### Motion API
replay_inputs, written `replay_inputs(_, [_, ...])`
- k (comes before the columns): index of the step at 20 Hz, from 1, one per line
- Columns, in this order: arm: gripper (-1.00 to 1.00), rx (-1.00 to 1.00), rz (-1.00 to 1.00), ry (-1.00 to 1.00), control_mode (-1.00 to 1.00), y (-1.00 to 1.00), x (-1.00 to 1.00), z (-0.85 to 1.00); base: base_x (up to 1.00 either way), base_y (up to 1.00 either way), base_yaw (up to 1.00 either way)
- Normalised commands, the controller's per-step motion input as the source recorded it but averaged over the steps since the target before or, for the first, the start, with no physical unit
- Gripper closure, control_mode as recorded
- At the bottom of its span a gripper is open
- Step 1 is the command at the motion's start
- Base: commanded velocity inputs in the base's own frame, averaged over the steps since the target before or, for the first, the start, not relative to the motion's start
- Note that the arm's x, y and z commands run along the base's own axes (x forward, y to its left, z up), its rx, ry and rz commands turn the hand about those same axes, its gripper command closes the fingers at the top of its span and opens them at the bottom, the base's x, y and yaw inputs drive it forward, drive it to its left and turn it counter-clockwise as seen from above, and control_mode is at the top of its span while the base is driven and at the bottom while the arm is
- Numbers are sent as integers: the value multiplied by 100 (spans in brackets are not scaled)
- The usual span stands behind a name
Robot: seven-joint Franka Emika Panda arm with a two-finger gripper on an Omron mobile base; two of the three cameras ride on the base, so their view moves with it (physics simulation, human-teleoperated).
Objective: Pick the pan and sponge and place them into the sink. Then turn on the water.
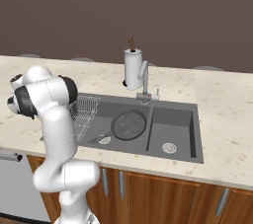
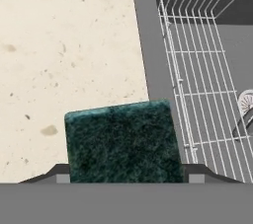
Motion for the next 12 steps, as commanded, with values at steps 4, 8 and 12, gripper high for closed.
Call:
replay_inputs(4, [100, 2, 0, -10, -100, -50, -4, 46, 0, 0, 0])
replay_inputs(8, [100, 3, 0, -3, -100, -49, -5, 23, 0, 0, 0])
replay_inputs(12, [100, 3, 0, -3, -100, -56, -10, 21, 0, 0, 0])
